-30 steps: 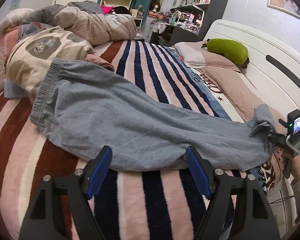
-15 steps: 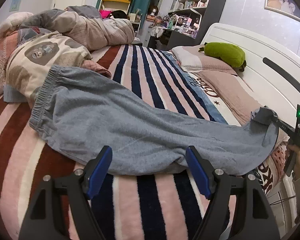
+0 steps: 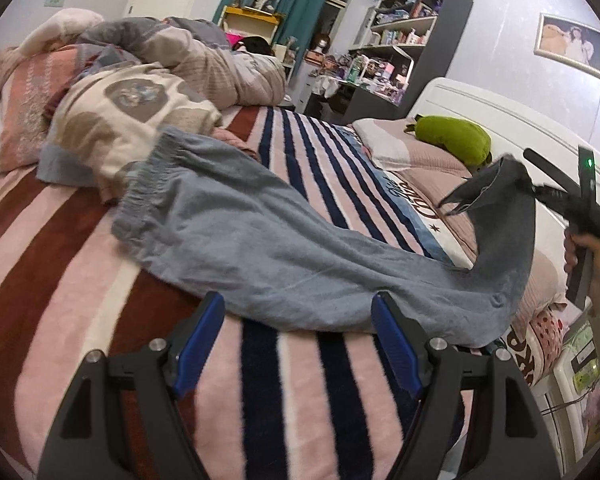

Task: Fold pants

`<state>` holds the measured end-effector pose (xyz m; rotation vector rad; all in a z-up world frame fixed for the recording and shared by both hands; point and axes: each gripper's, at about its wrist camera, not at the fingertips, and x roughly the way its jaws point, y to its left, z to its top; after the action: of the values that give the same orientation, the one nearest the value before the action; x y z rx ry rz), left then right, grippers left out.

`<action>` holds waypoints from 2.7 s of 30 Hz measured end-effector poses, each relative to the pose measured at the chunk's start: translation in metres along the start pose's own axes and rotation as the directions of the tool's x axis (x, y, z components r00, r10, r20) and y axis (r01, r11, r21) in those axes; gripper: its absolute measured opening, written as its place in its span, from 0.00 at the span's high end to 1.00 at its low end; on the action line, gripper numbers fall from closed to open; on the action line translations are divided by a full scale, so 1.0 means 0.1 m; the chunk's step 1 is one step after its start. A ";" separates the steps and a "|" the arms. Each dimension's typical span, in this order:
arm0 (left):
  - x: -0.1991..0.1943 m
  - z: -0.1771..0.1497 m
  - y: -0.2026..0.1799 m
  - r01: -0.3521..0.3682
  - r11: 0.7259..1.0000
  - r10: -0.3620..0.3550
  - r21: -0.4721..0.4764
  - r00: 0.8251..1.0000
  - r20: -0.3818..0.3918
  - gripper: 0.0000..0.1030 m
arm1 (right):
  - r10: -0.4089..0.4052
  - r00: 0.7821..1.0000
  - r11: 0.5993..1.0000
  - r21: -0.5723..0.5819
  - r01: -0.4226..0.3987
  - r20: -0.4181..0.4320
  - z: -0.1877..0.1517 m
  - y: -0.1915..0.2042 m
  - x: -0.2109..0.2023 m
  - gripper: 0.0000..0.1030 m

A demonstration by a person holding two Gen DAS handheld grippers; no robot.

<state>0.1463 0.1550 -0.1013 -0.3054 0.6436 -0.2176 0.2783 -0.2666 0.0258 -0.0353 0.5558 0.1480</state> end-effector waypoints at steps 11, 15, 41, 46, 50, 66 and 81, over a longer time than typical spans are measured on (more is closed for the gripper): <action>0.15 -0.07 -0.11 0.100 0.995 -0.099 0.009 0.992 -0.076 0.28 | 0.120 0.978 0.985 -0.104 -0.139 -0.171 -0.50 0.79 0.53 0.96; 0.31 -0.03 -0.44 0.155 0.985 -0.147 0.070 0.984 -0.099 0.28 | 0.114 0.984 0.988 -0.087 -0.127 -0.139 -0.39 0.75 0.59 0.96; 0.93 0.21 -1.10 0.249 0.965 -0.229 0.077 0.952 -0.206 0.28 | 0.361 0.862 0.883 -0.165 -0.438 -0.357 -1.64 0.98 0.50 0.68; 1.42 0.31 -1.25 0.289 0.957 -0.267 0.036 0.919 -0.291 0.28 | 0.377 0.900 0.906 -0.112 -0.407 -0.218 -1.49 0.64 0.19 0.66; 1.84 0.29 -1.28 0.265 0.964 -0.242 0.010 0.896 -0.372 0.28 | 0.389 0.906 0.915 -0.042 -0.400 -0.166 -1.49 0.37 0.07 0.65; 1.59 0.20 -1.49 0.124 0.979 -0.073 0.160 0.954 -0.292 0.94 | 0.408 0.910 0.910 0.105 -0.400 -0.070 -1.55 -0.12 -0.02 0.64; 1.39 0.15 -1.16 0.156 0.986 -0.129 0.061 0.939 -0.318 0.49 | 0.415 0.907 0.907 0.113 -0.406 -0.071 -1.54 -0.06 -0.02 0.63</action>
<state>0.2518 0.0100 -0.1265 -0.2365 0.9251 -0.4384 0.1965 -0.2839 -0.1041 0.1717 0.6591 0.5348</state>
